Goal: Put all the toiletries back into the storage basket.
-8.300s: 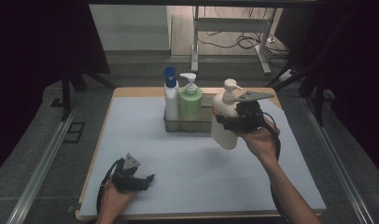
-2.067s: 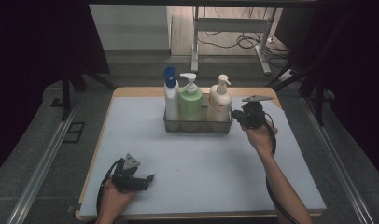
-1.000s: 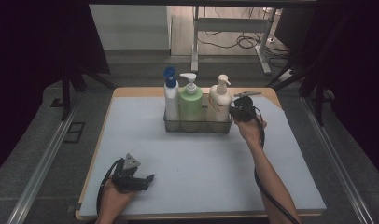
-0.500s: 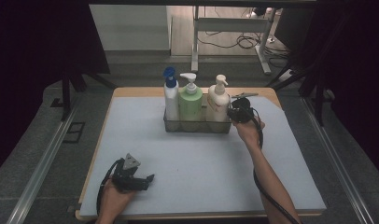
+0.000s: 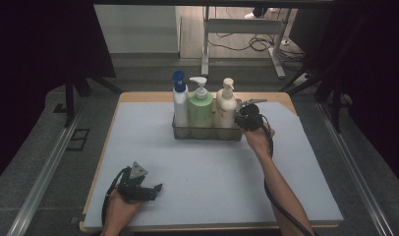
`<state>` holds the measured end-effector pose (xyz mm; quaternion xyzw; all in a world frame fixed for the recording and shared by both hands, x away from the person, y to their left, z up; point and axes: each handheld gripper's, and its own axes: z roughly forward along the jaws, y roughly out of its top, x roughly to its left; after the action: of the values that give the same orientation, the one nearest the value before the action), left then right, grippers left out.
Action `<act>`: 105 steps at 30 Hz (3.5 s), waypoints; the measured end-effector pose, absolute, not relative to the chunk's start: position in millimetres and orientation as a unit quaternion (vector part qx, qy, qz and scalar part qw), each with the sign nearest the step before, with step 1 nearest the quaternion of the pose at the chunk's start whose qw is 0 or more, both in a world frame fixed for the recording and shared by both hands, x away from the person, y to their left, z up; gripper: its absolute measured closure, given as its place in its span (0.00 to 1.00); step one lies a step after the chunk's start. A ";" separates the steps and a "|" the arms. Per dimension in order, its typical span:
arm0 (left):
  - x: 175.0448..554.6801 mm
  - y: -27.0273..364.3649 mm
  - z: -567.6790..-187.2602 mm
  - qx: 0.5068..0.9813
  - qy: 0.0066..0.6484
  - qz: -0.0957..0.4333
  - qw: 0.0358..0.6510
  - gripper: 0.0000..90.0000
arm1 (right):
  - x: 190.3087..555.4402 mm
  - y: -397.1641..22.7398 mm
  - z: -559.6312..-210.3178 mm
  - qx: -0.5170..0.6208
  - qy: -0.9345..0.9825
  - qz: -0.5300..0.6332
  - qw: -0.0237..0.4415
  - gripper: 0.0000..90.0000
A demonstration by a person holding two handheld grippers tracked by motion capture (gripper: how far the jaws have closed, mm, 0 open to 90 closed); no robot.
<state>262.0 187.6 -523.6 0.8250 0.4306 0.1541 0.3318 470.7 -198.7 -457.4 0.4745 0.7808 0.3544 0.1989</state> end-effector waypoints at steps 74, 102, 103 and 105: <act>262.0 187.7 -523.6 0.825 0.431 0.154 0.332 0.14 | 411.3 -204.1 -421.6 0.385 0.813 0.401 0.171 0.17; 262.1 187.6 -523.5 0.825 0.431 0.155 0.332 0.14 | 343.9 -247.5 -413.7 0.367 0.819 0.399 0.190 0.00; 262.1 187.6 -523.6 0.825 0.431 0.154 0.332 0.14 | 341.4 -249.6 -413.8 0.365 0.820 0.397 0.193 0.00; 262.1 187.6 -523.6 0.825 0.431 0.154 0.332 0.14 | 336.3 -253.6 -414.7 0.364 0.822 0.392 0.194 0.00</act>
<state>262.1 187.6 -523.6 0.8245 0.4312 0.1544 0.3323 336.3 -253.6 -414.7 0.3639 0.8222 0.3921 0.1943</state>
